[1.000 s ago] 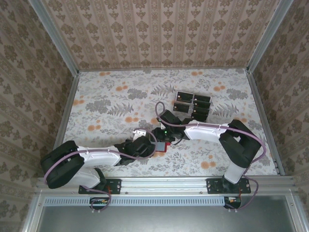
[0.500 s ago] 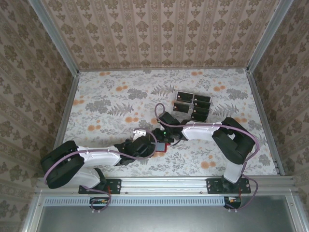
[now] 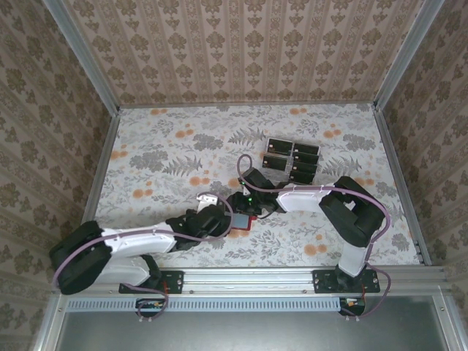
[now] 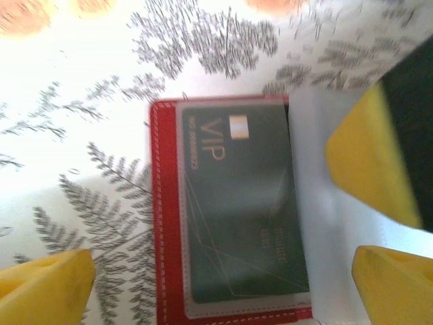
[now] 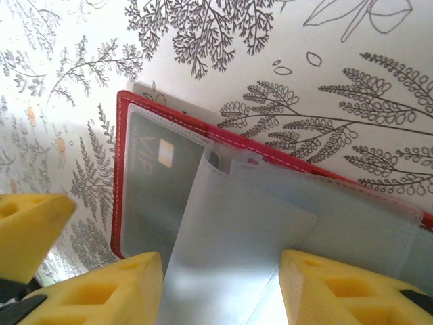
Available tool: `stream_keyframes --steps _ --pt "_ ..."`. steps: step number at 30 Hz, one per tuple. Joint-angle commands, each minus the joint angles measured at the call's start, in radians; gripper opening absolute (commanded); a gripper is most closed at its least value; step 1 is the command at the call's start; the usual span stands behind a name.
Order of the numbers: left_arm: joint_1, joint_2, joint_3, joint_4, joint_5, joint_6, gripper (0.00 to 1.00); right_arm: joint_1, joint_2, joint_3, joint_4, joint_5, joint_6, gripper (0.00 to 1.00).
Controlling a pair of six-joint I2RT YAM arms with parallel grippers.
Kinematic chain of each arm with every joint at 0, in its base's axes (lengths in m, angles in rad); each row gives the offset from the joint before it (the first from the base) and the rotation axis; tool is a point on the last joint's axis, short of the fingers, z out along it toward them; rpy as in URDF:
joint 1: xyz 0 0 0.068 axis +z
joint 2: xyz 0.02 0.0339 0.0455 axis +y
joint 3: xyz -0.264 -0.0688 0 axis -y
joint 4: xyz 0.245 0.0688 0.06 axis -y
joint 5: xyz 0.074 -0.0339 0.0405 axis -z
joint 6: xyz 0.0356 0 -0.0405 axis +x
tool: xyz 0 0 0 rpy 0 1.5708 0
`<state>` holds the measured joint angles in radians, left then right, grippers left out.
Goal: Put the credit cards into the card holder
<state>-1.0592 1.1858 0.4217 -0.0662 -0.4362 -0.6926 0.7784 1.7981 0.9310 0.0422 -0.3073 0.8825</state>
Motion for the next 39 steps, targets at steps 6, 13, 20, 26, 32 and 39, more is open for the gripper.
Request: stream_keyframes --steps 6,13,20,26,32,39 --pt "0.043 -0.255 -0.019 -0.187 -0.106 -0.071 1.00 -0.005 0.030 -0.014 0.069 -0.068 0.056 0.51" --pt "0.088 -0.298 -0.047 -0.208 -0.076 -0.084 1.00 -0.005 0.024 -0.018 0.136 -0.098 0.096 0.51" --pt "0.097 -0.296 -0.073 -0.188 -0.062 -0.090 1.00 -0.003 0.026 0.000 0.150 -0.113 0.109 0.51" --pt "0.103 -0.270 -0.087 -0.106 0.001 -0.038 1.00 -0.002 0.045 0.001 0.147 -0.112 0.111 0.52" --pt "0.096 -0.217 -0.092 0.000 0.086 0.015 1.00 -0.001 0.073 0.007 0.161 -0.117 0.115 0.52" --pt "0.082 -0.152 -0.092 0.064 0.125 0.036 1.00 0.000 0.084 0.023 0.161 -0.124 0.113 0.51"
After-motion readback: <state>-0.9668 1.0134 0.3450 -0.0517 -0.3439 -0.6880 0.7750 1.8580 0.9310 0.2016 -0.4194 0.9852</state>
